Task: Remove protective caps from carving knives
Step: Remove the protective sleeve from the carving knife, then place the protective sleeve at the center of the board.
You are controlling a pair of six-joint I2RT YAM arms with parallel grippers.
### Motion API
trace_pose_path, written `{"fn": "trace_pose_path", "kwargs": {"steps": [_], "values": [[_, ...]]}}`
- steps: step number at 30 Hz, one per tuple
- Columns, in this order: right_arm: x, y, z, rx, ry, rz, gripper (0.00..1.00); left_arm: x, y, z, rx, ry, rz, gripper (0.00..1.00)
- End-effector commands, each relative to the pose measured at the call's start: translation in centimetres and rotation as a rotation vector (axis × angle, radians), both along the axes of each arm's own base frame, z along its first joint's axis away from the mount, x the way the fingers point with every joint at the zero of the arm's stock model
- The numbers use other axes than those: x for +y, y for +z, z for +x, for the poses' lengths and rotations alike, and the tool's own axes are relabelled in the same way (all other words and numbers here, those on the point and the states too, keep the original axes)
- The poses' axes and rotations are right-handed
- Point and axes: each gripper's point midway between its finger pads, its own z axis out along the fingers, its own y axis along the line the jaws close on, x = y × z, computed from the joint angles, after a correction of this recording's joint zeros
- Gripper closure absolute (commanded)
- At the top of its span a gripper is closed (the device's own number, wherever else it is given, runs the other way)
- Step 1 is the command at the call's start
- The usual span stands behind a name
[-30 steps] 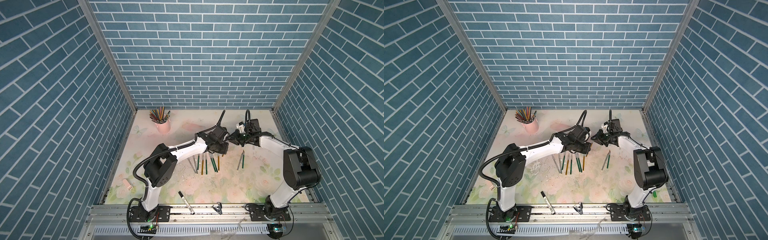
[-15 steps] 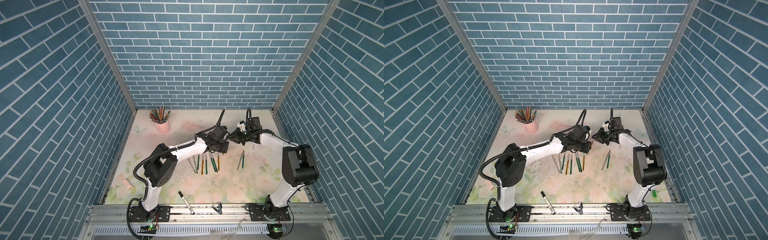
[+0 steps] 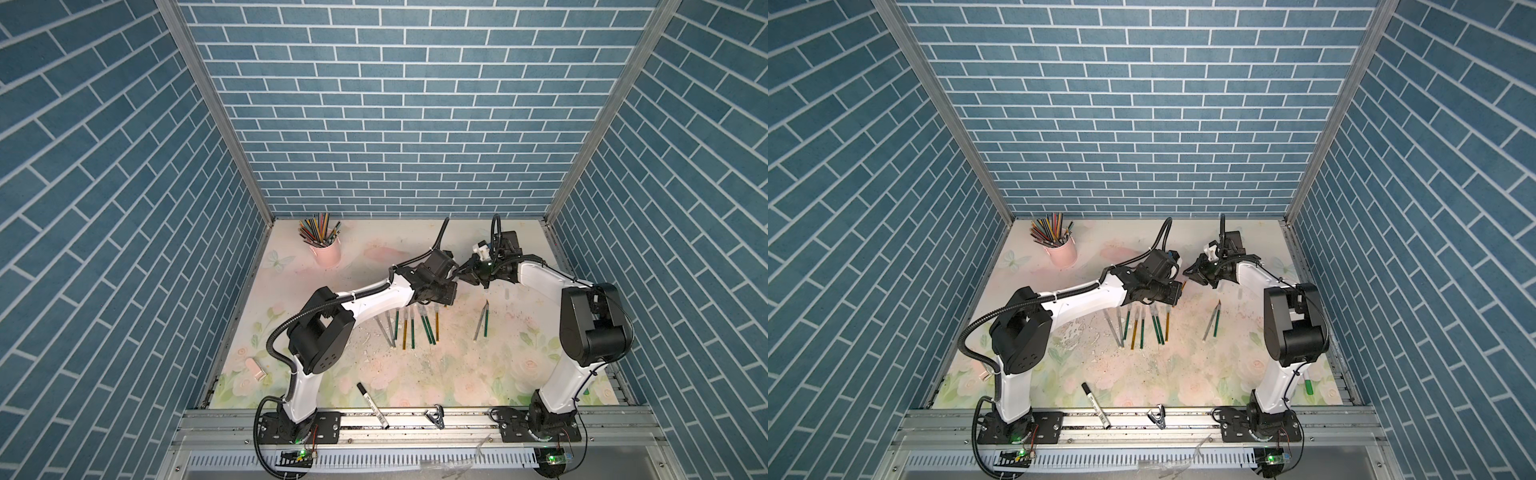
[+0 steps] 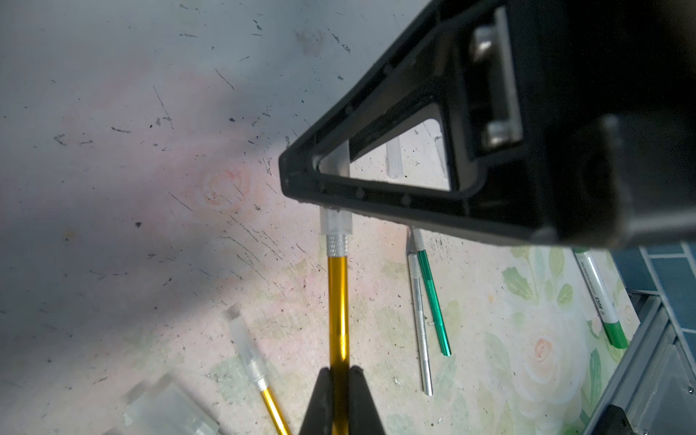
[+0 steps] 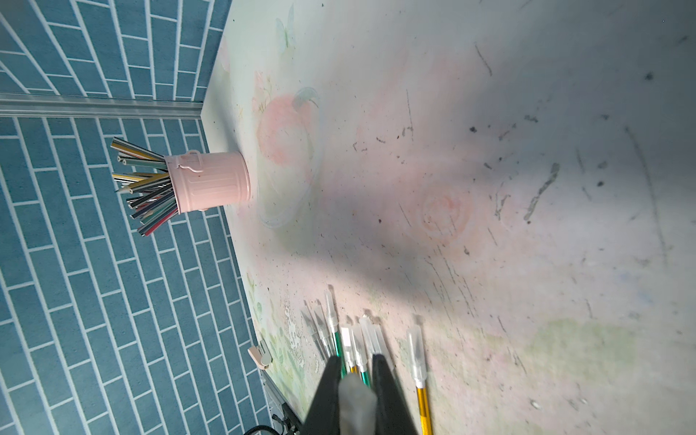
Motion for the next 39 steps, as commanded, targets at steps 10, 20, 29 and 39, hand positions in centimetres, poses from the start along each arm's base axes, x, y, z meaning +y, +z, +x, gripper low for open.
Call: {"fn": "trace_pose_path", "kwargs": {"steps": [10, 20, 29, 39], "values": [[-3.4, 2.7, 6.8, -0.230, -0.109, -0.094, 1.00, 1.9, -4.5, -6.5, 0.203, -0.120, 0.162, 0.99], [-4.4, 2.6, 7.4, -0.231, -0.120, -0.123, 1.00, 2.1, -4.3, -6.6, 0.202, -0.119, 0.155, 0.99], [-7.0, -0.5, 4.4, -0.132, -0.051, -0.293, 1.00, 1.2, -3.2, -5.7, 0.169, -0.110, 0.117, 0.99], [-9.1, -5.0, 2.0, 0.014, 0.020, -0.466, 0.97, 1.4, -3.0, -4.4, 0.156, -0.095, 0.099, 0.99]]}}
